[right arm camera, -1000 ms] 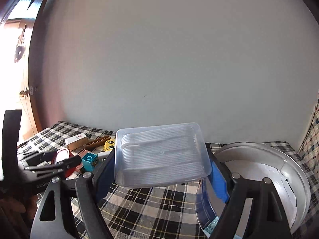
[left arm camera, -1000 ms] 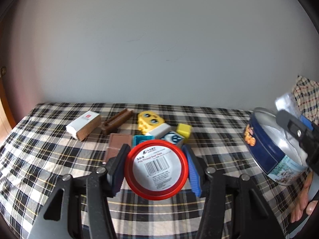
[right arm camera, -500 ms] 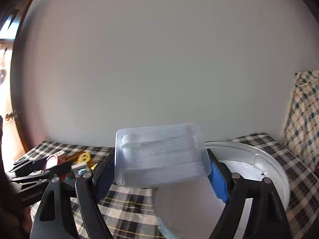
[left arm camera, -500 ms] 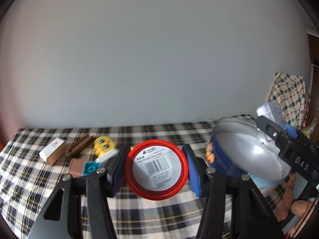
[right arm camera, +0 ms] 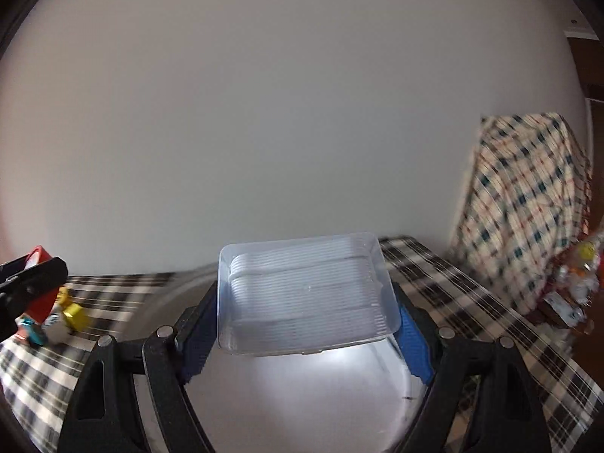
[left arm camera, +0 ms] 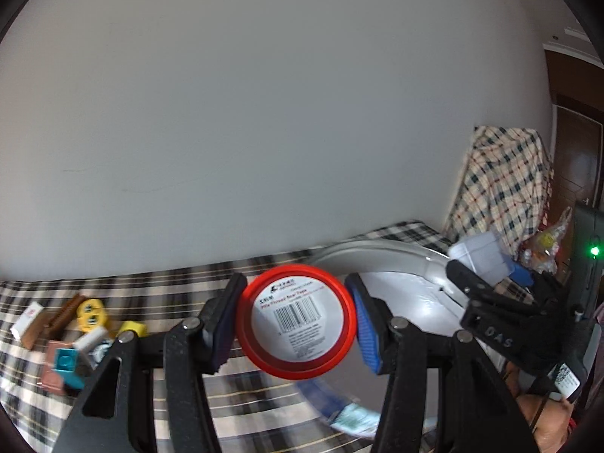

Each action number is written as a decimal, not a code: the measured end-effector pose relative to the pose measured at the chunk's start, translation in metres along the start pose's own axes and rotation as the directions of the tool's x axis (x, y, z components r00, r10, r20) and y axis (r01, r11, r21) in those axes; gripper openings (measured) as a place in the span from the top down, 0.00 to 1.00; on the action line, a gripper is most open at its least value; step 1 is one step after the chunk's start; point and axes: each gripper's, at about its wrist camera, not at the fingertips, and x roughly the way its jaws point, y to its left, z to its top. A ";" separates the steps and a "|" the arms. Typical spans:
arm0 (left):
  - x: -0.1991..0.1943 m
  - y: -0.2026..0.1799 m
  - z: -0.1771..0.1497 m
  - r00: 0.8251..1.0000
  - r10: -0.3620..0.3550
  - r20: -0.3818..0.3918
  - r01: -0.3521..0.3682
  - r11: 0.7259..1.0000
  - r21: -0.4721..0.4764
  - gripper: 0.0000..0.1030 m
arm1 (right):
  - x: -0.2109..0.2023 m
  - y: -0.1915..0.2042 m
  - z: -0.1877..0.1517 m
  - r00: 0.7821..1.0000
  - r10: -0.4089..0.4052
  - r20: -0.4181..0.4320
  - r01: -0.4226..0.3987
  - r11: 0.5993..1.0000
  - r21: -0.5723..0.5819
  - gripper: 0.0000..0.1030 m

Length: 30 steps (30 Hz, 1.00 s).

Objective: Organize rigid objects
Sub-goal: 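Carry the tape roll and clear tray over the blue tin with both tools, then open both tools to drop the tape roll and tray into the tin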

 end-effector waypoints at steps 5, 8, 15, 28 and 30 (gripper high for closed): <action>0.025 -0.028 -0.001 0.999 -0.023 -0.038 0.024 1.000 0.017 0.48 | 0.012 -0.022 -0.001 0.998 -0.044 -0.036 0.043 0.999 -0.009 0.19; 0.041 -0.039 -0.005 0.997 -0.027 -0.070 0.028 0.999 0.018 0.48 | 0.020 -0.031 -0.001 0.996 -0.041 -0.073 0.041 0.999 0.005 0.19; 0.058 -0.048 -0.018 0.991 -0.008 -0.131 0.013 0.999 0.043 0.48 | 0.036 -0.037 -0.006 0.987 -0.021 -0.162 0.023 1.000 0.009 0.19; 0.053 -0.042 -0.023 0.993 0.056 -0.108 -0.051 0.998 0.043 0.00 | 0.042 -0.037 -0.013 0.970 0.108 -0.219 -0.091 0.992 0.086 0.16; 0.048 -0.040 -0.020 0.995 0.064 -0.079 -0.061 0.997 0.036 0.00 | 0.041 -0.046 -0.010 0.968 0.152 -0.200 -0.122 0.981 0.152 0.16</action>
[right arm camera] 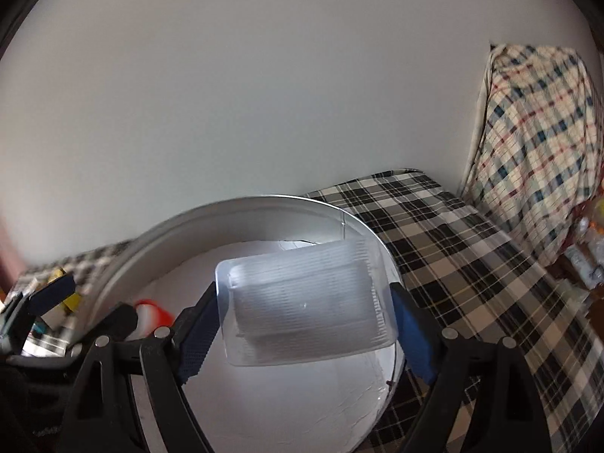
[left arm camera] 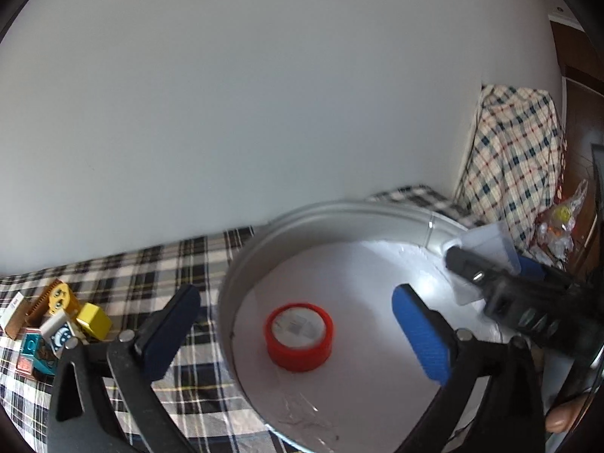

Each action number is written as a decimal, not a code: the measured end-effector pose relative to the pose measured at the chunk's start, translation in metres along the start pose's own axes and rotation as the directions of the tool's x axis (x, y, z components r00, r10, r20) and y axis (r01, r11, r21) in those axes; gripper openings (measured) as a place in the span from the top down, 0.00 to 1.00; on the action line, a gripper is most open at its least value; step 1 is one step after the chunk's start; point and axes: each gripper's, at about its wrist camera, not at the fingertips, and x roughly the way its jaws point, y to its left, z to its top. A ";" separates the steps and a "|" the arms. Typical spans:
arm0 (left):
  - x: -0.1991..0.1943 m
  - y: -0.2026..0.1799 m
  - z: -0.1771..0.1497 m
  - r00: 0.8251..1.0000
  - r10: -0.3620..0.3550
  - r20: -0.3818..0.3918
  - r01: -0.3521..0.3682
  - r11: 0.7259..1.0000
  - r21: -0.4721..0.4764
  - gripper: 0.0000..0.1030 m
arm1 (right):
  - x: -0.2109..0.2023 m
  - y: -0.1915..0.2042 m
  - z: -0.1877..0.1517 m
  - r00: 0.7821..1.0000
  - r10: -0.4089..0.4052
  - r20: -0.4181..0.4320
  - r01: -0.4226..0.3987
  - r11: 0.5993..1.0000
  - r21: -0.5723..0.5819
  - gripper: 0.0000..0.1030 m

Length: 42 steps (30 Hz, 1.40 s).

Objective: Organize rigid objects
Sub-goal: 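Open both tools to drop the tape roll and tray into the tin, then move back to the blocks and grasp the teal Lego brick with the right tool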

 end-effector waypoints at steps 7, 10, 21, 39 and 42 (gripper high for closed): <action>-0.003 0.009 0.001 1.000 0.016 0.005 -0.016 1.000 -0.024 0.00 | -0.013 -0.035 0.009 0.970 0.211 0.124 -0.234 0.946 0.225 0.11; -0.005 0.011 0.000 0.999 0.030 0.012 -0.030 0.999 -0.020 0.00 | -0.015 -0.035 0.010 0.970 0.194 0.149 -0.224 0.948 0.227 0.11; -0.026 0.032 -0.018 0.986 0.155 0.060 -0.157 0.987 0.031 0.00 | -0.024 -0.024 0.006 0.976 0.075 0.204 -0.105 0.984 0.142 0.11; -0.067 0.108 -0.055 0.956 0.279 0.092 -0.281 0.960 0.012 0.00 | -0.065 0.031 -0.024 0.908 -0.093 0.410 0.082 0.996 0.044 0.11; -0.069 0.122 -0.056 0.952 0.292 0.093 -0.294 0.956 0.013 0.00 | -0.063 0.044 -0.030 0.919 -0.086 0.386 0.097 0.995 -0.009 0.11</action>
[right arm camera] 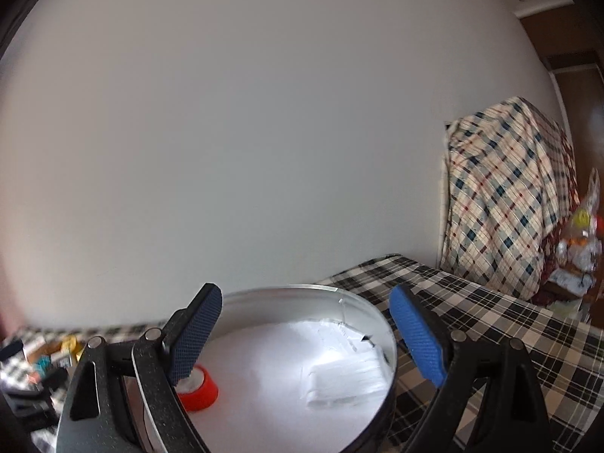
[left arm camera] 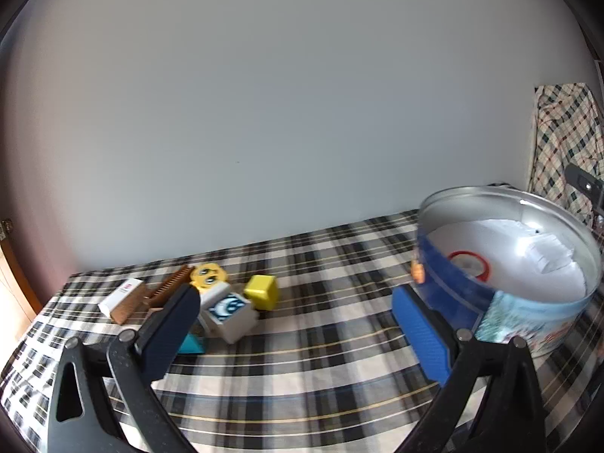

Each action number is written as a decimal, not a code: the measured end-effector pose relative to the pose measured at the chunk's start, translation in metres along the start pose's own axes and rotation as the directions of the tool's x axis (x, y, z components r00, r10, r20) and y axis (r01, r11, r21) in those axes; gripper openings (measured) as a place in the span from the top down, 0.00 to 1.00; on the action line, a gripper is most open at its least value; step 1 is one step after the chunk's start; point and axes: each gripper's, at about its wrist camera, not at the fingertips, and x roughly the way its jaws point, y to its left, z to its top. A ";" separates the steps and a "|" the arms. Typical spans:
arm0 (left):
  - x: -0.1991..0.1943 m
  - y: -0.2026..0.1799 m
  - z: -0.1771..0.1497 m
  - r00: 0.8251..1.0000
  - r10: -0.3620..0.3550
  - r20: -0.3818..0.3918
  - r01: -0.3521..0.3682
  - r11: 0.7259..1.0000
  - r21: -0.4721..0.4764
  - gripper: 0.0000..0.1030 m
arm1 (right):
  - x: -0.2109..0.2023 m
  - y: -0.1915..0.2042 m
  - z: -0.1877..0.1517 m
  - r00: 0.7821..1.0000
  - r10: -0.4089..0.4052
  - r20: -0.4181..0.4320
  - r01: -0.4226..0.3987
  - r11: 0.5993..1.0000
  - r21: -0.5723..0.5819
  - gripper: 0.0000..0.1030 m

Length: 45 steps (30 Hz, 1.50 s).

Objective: Organize rigid objects
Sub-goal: 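Move back to the blocks and grasp the teal Lego brick with the right tool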

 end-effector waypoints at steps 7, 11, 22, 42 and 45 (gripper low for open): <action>0.006 0.037 -0.006 0.999 -0.003 -0.034 0.001 0.999 -0.045 0.00 | -0.016 0.022 -0.007 1.000 0.023 0.005 -0.023 0.999 -0.027 0.11; 0.006 0.052 -0.010 0.999 0.011 -0.035 -0.013 0.999 -0.045 0.00 | -0.022 0.038 -0.010 0.999 0.054 -0.004 -0.054 0.998 -0.016 0.11; 0.015 0.101 -0.017 0.997 0.049 -0.063 -0.054 0.995 -0.078 0.00 | -0.020 0.126 -0.027 0.971 0.220 -0.097 -0.220 0.975 0.010 0.11; 0.053 0.215 -0.037 0.945 0.249 -0.213 -0.281 0.951 -0.131 0.00 | -0.005 0.276 -0.061 0.842 0.409 -0.353 -0.458 0.886 -0.067 0.11; 0.060 0.229 -0.041 0.926 0.272 -0.263 -0.318 0.936 -0.153 0.00 | 0.003 0.298 -0.069 0.796 0.424 -0.433 -0.495 0.867 -0.060 0.11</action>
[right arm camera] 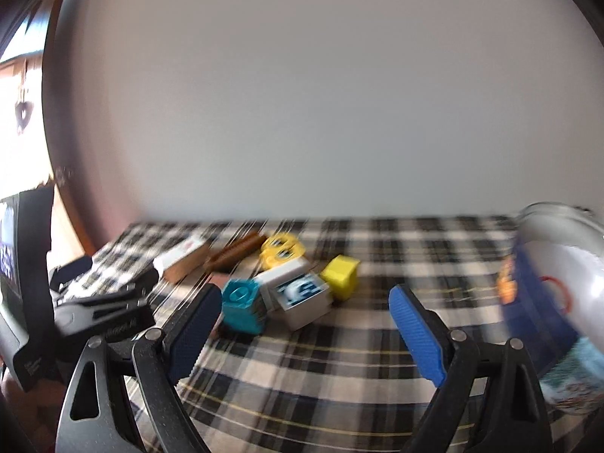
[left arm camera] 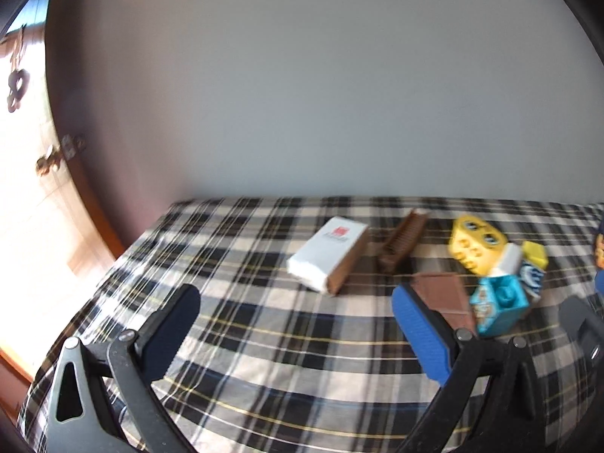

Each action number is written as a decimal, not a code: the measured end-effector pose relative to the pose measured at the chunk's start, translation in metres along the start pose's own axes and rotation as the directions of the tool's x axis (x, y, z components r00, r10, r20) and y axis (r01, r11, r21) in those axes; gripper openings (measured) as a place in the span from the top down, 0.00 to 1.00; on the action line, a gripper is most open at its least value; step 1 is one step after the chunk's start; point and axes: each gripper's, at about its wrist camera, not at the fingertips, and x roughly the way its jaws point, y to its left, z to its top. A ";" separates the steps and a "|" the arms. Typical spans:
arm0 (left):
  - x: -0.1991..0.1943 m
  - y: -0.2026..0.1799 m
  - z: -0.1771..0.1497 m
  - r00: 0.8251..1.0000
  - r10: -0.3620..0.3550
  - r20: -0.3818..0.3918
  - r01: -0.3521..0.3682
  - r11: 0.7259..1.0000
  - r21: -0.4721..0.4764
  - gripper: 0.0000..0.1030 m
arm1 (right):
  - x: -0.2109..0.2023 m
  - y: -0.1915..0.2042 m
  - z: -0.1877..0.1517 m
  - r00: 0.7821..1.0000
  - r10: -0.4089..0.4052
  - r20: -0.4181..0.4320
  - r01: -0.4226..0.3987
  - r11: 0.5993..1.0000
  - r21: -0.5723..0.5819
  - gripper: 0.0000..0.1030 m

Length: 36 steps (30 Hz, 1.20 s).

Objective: Organize rigid objects
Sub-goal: 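Move back to the blocks and grasp the teal Lego brick with the right tool, then grasp the brown chocolate bar with the left tool while the right tool holds the teal brick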

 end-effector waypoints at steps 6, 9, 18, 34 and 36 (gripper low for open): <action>0.016 0.014 -0.001 0.998 0.027 -0.058 -0.029 0.999 -0.034 0.00 | 0.043 0.029 0.002 0.989 0.049 -0.138 -0.050 0.999 -0.003 0.37; 0.019 0.016 -0.002 0.997 0.025 -0.071 -0.028 0.999 -0.040 0.00 | 0.066 0.036 0.002 0.973 0.063 -0.221 -0.060 0.998 0.021 0.47; 0.020 0.012 -0.002 0.997 -0.005 -0.080 0.003 1.000 -0.026 0.00 | 0.091 0.017 -0.001 0.950 0.143 -0.278 -0.093 0.979 0.182 0.59; 0.010 -0.013 -0.005 0.972 -0.221 -0.081 0.222 0.975 0.002 0.00 | -0.001 -0.010 -0.011 0.984 0.095 -0.151 -0.095 0.995 0.009 0.67; 0.010 -0.025 -0.005 0.960 -0.263 -0.096 0.264 0.965 -0.002 0.00 | -0.015 -0.015 -0.016 0.992 0.035 -0.119 -0.041 0.998 -0.049 0.67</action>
